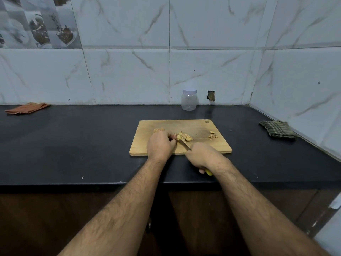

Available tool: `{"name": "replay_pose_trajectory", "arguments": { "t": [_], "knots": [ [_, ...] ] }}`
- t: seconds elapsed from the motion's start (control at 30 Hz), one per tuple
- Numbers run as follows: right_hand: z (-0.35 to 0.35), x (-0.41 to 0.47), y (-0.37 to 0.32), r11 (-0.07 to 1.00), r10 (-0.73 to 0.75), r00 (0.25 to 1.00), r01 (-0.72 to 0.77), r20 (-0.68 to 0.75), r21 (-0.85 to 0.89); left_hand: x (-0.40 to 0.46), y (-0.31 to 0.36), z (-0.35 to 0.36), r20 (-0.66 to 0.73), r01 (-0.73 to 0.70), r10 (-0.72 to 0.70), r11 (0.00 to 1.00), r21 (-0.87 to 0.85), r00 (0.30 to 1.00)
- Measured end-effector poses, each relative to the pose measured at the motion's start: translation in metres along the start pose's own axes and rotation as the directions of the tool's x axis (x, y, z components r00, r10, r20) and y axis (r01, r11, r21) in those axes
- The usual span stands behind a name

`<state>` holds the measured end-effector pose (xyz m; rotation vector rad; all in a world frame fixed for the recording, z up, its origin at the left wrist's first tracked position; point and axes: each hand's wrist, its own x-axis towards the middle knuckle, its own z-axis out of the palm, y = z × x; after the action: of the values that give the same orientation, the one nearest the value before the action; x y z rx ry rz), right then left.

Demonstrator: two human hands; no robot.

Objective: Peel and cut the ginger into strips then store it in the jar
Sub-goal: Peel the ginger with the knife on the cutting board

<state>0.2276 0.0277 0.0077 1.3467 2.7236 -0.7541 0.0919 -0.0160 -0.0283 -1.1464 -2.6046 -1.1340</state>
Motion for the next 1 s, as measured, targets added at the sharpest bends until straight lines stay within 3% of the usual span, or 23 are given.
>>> {"name": "replay_pose_trajectory", "arguments": {
  "t": [0.47,0.73,0.83,1.0],
  "knots": [
    [-0.001,0.01,-0.012,1.0,0.003,1.0,-0.003,-0.007,-0.008,0.003,-0.003,0.001,0.016,-0.016,0.016,1.0,-0.016,1.0],
    [0.0,0.01,-0.006,0.99,-0.011,1.0,0.007,0.027,0.138,0.003,-0.004,0.001,0.021,-0.047,0.047,0.999,-0.01,0.999],
    [-0.001,0.012,-0.002,0.973,-0.038,0.998,0.046,-0.043,0.226,0.003,-0.008,-0.002,-0.003,-0.032,0.031,0.996,-0.084,1.0],
    [-0.004,0.022,0.009,0.911,-0.064,0.944,0.188,-0.324,0.367,0.008,-0.016,-0.006,0.068,-0.033,0.053,0.963,-0.267,0.996]
  ]
}}
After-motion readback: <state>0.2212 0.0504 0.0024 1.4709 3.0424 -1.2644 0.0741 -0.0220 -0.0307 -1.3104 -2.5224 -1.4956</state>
